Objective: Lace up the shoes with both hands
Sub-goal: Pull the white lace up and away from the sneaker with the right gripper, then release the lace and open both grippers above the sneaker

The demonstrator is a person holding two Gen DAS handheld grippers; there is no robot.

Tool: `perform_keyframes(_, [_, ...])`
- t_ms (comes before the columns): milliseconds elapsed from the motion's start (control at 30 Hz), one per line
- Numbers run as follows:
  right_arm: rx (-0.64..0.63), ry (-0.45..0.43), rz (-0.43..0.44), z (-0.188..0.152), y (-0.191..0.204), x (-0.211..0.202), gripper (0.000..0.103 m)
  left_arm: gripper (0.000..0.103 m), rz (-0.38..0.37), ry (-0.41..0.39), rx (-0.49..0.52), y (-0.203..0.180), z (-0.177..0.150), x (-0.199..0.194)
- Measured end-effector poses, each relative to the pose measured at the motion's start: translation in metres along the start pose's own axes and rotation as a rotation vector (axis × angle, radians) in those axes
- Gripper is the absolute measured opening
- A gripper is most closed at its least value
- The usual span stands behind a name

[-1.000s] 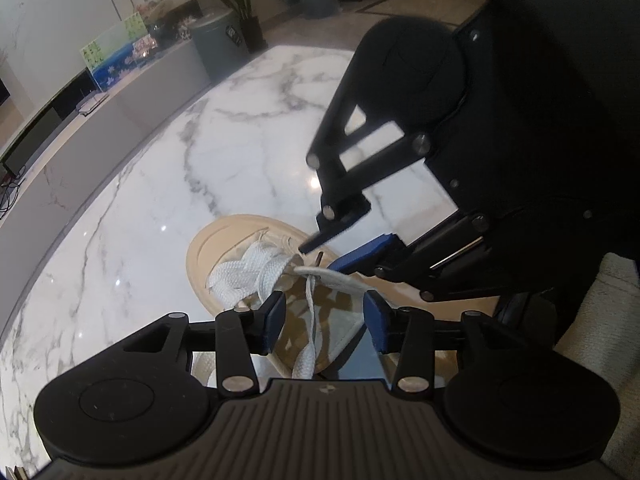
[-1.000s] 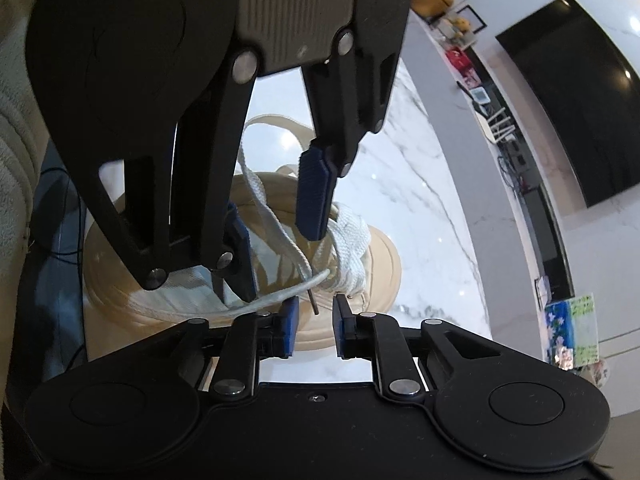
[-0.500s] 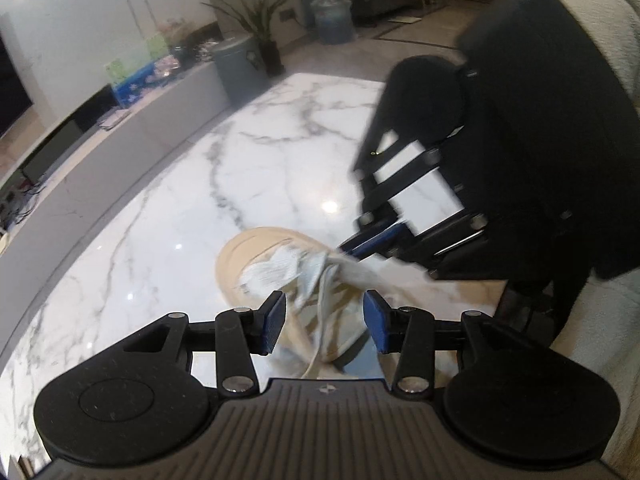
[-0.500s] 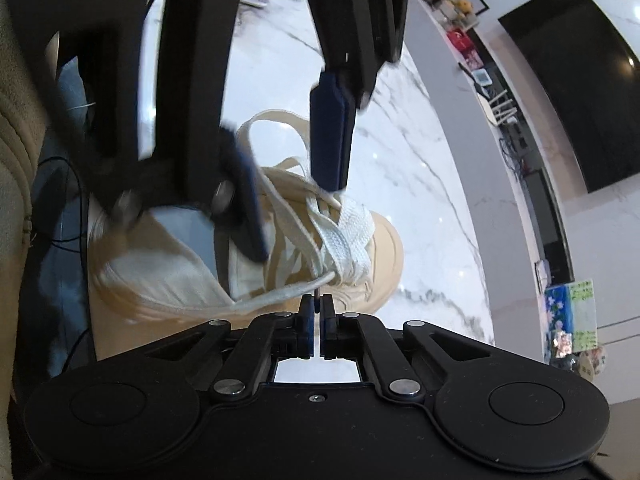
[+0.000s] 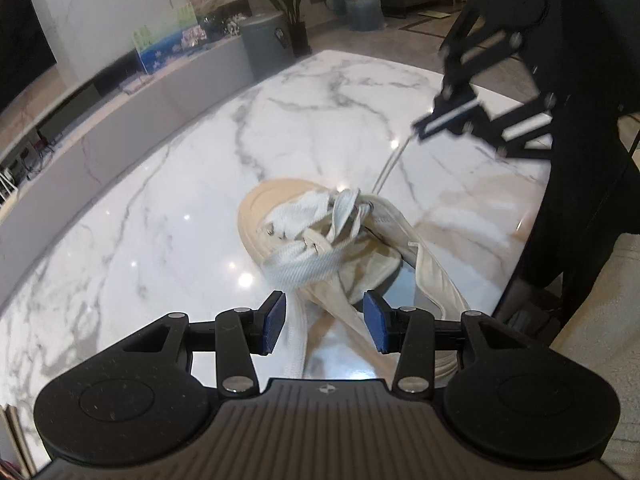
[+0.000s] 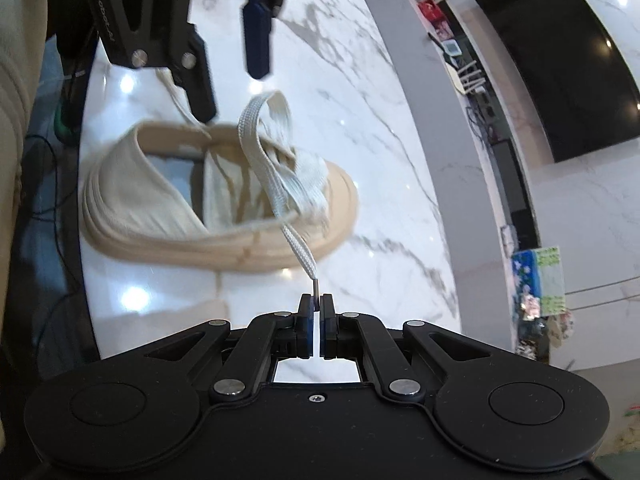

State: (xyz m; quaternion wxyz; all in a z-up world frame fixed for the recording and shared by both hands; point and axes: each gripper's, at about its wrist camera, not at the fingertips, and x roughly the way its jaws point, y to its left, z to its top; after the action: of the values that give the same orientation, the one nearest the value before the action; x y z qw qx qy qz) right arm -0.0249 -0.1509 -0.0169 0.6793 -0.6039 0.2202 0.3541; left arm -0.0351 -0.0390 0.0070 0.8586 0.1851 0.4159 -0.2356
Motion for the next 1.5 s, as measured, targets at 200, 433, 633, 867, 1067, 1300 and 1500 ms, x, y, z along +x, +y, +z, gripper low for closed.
perform_keyframes(200, [-0.007,0.063,-0.041,-0.018,-0.007,-0.01,0.001,0.039,0.009,-0.015,-0.061,0.008,-0.001,0.004])
perform_keyframes(433, [0.012,0.11,-0.072,-0.033,-0.011,-0.018,0.001,0.023,-0.006,-0.004,-0.033,0.006,0.005,0.01])
perform_keyframes(633, [0.026,0.14,-0.099,-0.043,-0.016,-0.025,0.001,0.017,-0.014,0.025,-0.067,0.011,0.004,0.013])
perform_keyframes(867, [0.05,0.196,-0.127,-0.059,-0.021,-0.021,0.0,0.017,0.002,0.038,-0.059,0.01,0.003,0.012])
perform_keyframes(1067, [0.097,0.178,-0.089,-0.061,-0.016,-0.02,0.0,0.018,0.016,0.043,-0.048,0.007,0.007,0.008])
perform_keyframes(1300, [0.139,0.122,-0.047,-0.051,-0.005,-0.017,0.0,0.018,0.043,0.013,-0.044,0.005,0.015,-0.01])
perform_keyframes(1500, [0.27,0.04,0.003,-0.04,-0.012,-0.019,0.0,0.018,0.085,-0.01,-0.045,0.006,0.024,-0.024])
